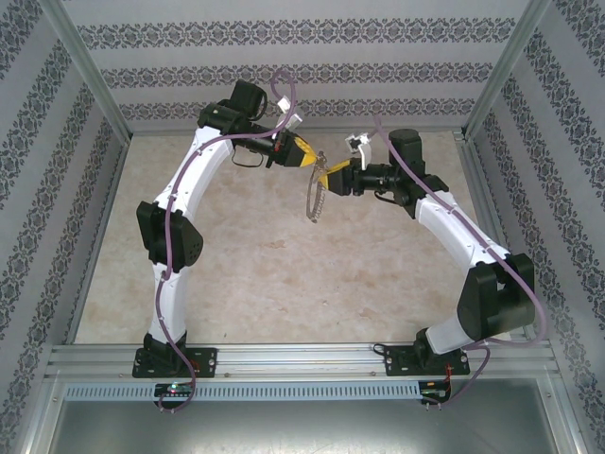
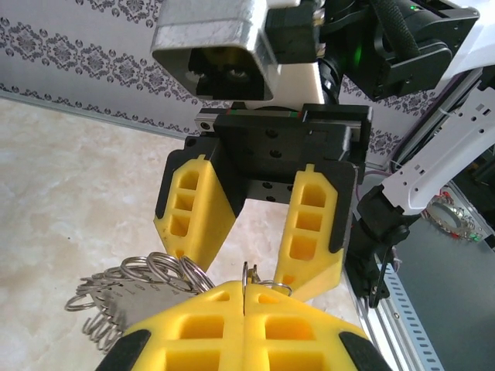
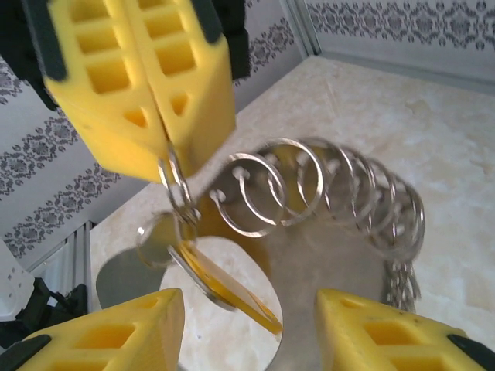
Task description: Put the keys on the keyring
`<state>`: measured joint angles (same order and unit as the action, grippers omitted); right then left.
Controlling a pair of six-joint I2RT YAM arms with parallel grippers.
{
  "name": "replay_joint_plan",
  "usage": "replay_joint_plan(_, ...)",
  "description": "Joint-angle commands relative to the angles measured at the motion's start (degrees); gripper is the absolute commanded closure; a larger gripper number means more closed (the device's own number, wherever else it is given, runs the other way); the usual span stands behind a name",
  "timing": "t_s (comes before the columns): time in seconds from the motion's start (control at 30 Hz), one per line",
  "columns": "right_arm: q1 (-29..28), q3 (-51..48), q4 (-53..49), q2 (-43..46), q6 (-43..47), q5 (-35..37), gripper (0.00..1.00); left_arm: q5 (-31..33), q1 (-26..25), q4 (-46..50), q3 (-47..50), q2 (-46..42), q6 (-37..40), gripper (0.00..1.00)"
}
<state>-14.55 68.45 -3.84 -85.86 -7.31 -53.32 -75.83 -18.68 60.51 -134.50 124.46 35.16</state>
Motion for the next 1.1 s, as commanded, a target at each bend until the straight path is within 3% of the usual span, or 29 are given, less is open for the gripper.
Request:
replay_joint_plan(0.0,-0.7,0.1,5.5,0.8,-2.0,-1.9,0.52,-1.1,0.1,-3.0,-0.2,-2.2,-1.6,1.0)
replay_joint_plan(0.13,-1.2,0.4,5.6,0.4,-2.0,-2.7,0.56,-0.9,0.2,-3.4,-0.2,-2.3,-2.1,1.0)
replay_joint_plan(0.33,-1.7,0.4,4.5,-0.2,-1.5,-4.8,0.82,-0.5,0.2,-3.8,-0.2,-2.3,-2.4,1.0)
replay_joint_plan(0.53,-2.1,0.5,2.5,-0.7,-0.2,-6.1,0.93,-0.1,0.1,-4.0,-0.2,-2.4,-2.7,1.0)
replay_joint_plan(0.67,-2.3,1.5,0.4,-1.6,0.8,-6.9,0.97,-0.1,0.1,-4.3,-0.2,-2.4,-2.9,1.0)
replay_joint_plan(1.07,-3.9,4.4,-2.1,-4.1,2.2,-7.6,0.97,-0.2,0.2,-4.3,-0.2,-2.5,-3.2,1.0)
